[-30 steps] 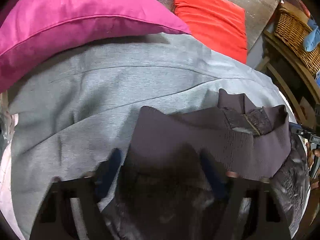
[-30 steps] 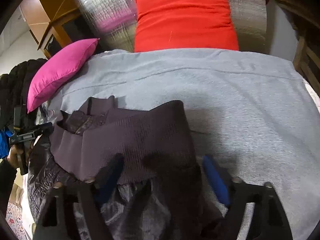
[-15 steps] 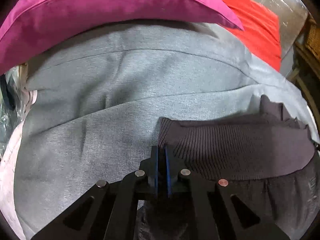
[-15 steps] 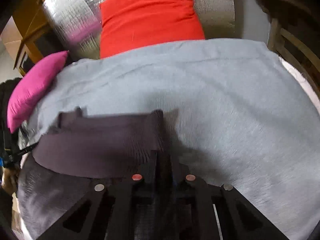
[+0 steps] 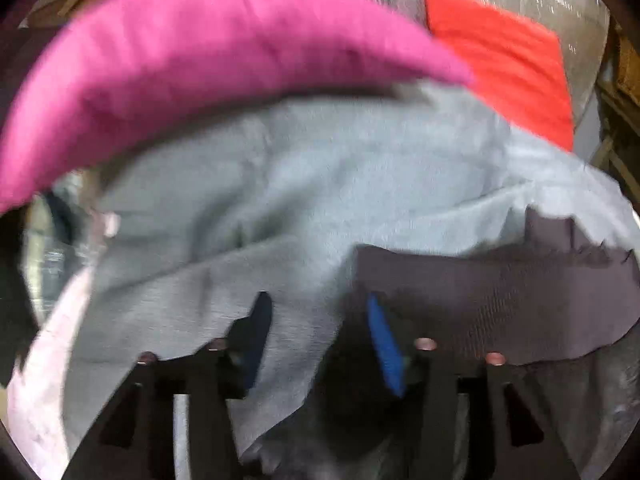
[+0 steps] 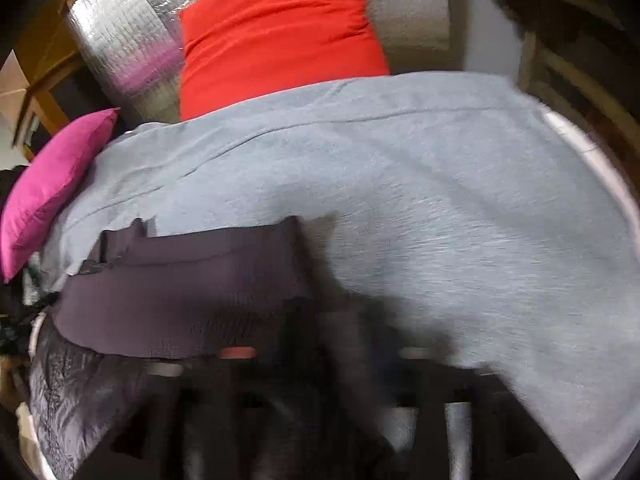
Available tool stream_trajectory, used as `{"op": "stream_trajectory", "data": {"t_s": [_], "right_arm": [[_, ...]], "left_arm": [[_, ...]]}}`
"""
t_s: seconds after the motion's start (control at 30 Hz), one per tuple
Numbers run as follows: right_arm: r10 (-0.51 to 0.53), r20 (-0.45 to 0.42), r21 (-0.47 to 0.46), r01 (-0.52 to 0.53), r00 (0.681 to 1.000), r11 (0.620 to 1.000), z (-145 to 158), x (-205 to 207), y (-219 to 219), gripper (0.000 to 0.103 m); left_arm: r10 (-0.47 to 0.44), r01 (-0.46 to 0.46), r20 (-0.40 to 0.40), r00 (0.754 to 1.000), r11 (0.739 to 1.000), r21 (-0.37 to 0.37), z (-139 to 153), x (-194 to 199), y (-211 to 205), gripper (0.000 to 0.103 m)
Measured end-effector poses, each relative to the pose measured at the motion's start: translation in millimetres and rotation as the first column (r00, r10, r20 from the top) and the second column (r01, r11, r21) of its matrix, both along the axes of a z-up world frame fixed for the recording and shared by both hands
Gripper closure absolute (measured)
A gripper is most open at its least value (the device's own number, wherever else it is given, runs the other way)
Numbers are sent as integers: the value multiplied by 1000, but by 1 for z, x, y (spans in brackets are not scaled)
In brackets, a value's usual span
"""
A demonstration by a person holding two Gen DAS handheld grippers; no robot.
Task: Fold large clothes
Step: 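Pinch and straighten the ribbed band with both grippers, then press and smooth the folded jacket with both open grippers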
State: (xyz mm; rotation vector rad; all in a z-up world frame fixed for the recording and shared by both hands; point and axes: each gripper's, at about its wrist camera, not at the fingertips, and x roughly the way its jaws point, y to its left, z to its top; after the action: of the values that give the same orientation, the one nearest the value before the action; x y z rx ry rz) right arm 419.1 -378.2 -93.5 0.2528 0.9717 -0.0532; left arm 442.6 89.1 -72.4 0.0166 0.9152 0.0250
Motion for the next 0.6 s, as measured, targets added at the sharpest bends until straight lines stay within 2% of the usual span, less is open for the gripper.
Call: {"op": "stream_trajectory", "data": {"t_s": [0.13,0.2,0.27,0.4,0.47,0.53,0.57,0.6], "right_arm": [[-76,77,-38,79,994,996,42,-36,-6,21],[-57,135,-37,63,989,997,66,-57,4,21],[10,186,-72,3,983,997,87,-82,32,21],[199,233,-183,-158,952,970,94,-122,113,21],[269,232,-289,-198,935,937,80,-140,157,21],[281,223,-355,-191,933,915,60,-149,181,21],[279,202,-371,-190,939,909,48,-150,187,21],[274,152,-396,-195,950,897,28,-149,192,21]], "left_arm": [[54,-57,144,988,998,22,56,-42,8,43],[45,-47,199,979,999,4,76,-69,3,41],[19,-13,248,969,1000,-27,88,-100,-12,33],[-44,63,298,954,996,-55,76,-164,-59,33],[-63,86,314,947,994,-63,59,-192,-87,33],[-89,106,306,948,994,-39,37,-201,-104,32],[-99,107,288,952,994,-14,27,-207,-108,32],[-109,111,231,967,994,2,11,-202,-114,32]]}}
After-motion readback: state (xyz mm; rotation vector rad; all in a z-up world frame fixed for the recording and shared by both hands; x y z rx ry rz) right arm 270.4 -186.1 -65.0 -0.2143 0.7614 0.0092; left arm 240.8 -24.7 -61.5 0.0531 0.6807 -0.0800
